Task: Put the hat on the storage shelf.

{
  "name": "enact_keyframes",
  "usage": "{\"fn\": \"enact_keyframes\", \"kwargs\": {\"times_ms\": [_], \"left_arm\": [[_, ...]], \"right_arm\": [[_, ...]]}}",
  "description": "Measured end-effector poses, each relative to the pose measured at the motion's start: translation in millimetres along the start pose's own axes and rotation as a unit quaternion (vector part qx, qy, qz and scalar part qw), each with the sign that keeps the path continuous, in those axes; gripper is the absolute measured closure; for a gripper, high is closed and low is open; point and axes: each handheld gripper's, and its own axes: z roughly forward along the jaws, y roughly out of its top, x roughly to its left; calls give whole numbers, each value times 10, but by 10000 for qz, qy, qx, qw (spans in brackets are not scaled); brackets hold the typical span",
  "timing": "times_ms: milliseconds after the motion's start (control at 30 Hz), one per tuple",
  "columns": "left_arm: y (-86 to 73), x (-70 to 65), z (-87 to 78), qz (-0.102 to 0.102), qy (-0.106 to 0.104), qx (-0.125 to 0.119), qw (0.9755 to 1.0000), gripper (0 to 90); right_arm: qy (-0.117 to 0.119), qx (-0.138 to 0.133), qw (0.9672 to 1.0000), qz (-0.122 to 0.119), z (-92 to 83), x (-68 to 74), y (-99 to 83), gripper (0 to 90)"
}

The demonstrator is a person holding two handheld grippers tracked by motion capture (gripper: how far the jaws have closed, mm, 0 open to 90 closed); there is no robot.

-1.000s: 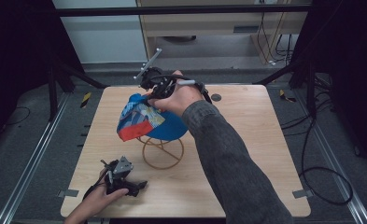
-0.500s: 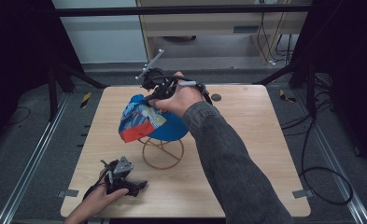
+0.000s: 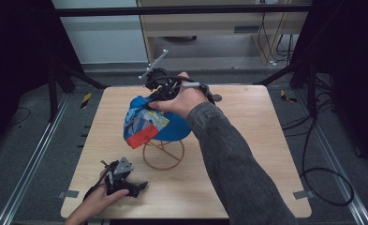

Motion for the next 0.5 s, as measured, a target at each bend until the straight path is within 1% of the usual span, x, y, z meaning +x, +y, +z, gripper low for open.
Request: {"fn": "enact_keyframes", "kwargs": {"times_ms": [200,367,433,500], "left_arm": [[-1,-2,0,-15,2,-1,10000,0],[0,-2,0,-17,1,1,10000,0],[-1,-1,0,-14,2,0,10000,0],[0,-1,0,-12,1,1,10000,0]], "right_arm": [[-126,-143,9998,78,-101,27,-32,393],[-220,-225,9994,120,-156,33,-102,326],[-240,-285,9992,160,-182,27,-136,295],[-311,-364,9986,239,-218,8,-173,245]]}}
